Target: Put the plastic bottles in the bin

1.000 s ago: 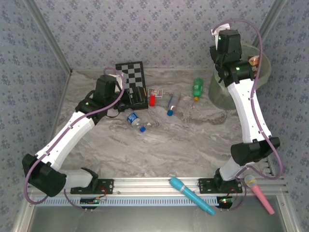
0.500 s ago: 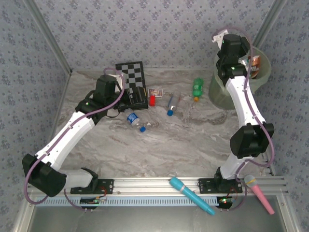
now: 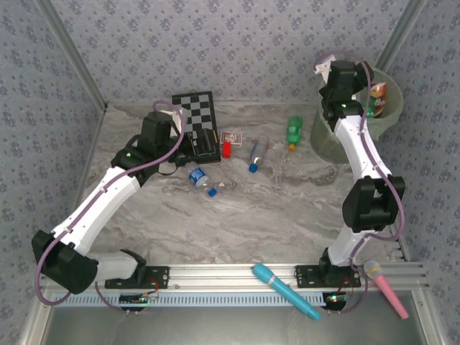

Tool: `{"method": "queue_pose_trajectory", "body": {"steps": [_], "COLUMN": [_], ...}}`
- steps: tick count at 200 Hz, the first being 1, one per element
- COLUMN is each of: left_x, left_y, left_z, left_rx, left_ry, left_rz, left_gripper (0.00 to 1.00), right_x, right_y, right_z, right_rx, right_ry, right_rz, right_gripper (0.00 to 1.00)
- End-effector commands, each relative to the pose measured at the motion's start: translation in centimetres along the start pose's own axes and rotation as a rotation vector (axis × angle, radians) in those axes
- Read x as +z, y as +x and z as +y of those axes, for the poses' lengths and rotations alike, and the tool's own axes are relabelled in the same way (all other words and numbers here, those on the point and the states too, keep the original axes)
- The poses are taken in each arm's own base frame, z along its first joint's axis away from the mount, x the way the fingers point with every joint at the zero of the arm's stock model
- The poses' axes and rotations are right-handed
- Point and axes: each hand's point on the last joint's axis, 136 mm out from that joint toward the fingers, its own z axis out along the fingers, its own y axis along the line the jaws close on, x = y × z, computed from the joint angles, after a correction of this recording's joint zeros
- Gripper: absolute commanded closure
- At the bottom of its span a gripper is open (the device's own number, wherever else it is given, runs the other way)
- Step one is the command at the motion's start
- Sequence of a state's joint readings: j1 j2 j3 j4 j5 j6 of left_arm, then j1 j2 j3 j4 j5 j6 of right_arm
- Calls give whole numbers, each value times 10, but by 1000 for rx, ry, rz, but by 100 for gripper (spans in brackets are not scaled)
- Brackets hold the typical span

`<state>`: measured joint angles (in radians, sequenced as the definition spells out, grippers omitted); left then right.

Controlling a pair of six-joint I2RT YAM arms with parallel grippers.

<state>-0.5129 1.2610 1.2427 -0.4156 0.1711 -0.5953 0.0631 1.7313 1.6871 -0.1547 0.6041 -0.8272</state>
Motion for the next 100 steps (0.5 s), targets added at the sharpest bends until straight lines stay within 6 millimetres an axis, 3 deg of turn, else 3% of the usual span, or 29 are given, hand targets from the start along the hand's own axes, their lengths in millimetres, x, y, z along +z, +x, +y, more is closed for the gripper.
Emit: {"method": "queue_pose_trajectory", "body": {"steps": [1,71,100], "left_x": [-11,-12,-13], "left_y": [-7,-4,-1], "left_z": [-9,-5,0], "left_rx": [27,28,23], "left_ry": [22,11,-8], "left_rz": [-34,-36,-30], "left_gripper": [0,0,0], "right_x": [-18,-54,-68], "right_y": [-4,-10,-12], "right_z": [-14,-30,-27], "right_rx": [82,277,338], "right_ry": [-16,-94,-142], "right_rz": [-34,-74,-86], "right_gripper": [0,0,0]}}
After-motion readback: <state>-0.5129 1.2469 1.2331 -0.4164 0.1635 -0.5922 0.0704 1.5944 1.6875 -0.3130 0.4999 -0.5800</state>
